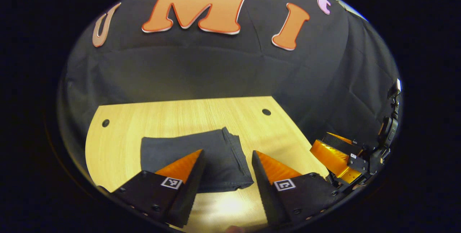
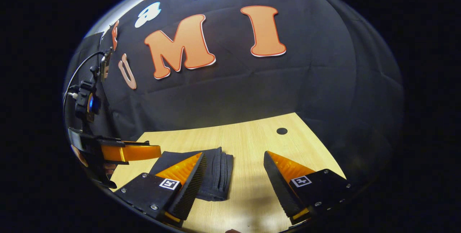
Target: Grasp the waist and the cuffs of the jeans and fold them to make the two legs overlap; first hold the waist and fold one-third of the jeans toward the cuffs, then hold the cuffs and fold the remaining one-third in the same direction to finish folding.
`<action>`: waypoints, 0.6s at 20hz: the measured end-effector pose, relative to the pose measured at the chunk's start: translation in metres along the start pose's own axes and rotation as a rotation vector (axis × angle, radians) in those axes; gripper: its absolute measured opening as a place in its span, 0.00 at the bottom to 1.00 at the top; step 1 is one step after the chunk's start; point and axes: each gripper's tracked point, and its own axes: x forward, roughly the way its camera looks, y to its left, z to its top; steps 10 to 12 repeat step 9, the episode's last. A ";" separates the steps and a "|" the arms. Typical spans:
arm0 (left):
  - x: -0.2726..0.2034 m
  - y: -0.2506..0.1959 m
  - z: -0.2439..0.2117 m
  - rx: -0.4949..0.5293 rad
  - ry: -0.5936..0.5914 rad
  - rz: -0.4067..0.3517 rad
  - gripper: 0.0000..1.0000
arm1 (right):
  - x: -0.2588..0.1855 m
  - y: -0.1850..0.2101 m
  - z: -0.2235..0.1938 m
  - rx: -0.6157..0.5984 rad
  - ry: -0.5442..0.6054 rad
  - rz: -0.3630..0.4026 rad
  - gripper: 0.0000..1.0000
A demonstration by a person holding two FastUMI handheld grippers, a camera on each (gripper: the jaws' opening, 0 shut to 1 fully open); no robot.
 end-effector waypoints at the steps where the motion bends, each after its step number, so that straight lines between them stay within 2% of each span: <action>1: -0.011 0.010 0.006 0.009 -0.034 0.020 0.80 | -0.004 0.007 0.008 -0.007 -0.030 0.011 0.97; 2: -0.022 0.018 0.007 0.020 -0.051 0.041 0.88 | -0.007 0.015 0.017 -0.016 -0.067 0.025 0.96; 6: -0.070 0.057 0.016 0.039 -0.186 0.143 0.88 | -0.025 0.044 0.046 -0.086 -0.208 0.067 0.97; 9: -0.113 0.071 0.032 0.072 -0.410 0.213 0.88 | -0.031 0.066 0.061 -0.123 -0.276 0.097 0.97; 12: -0.113 0.071 0.032 0.072 -0.410 0.213 0.88 | -0.031 0.066 0.061 -0.123 -0.276 0.097 0.97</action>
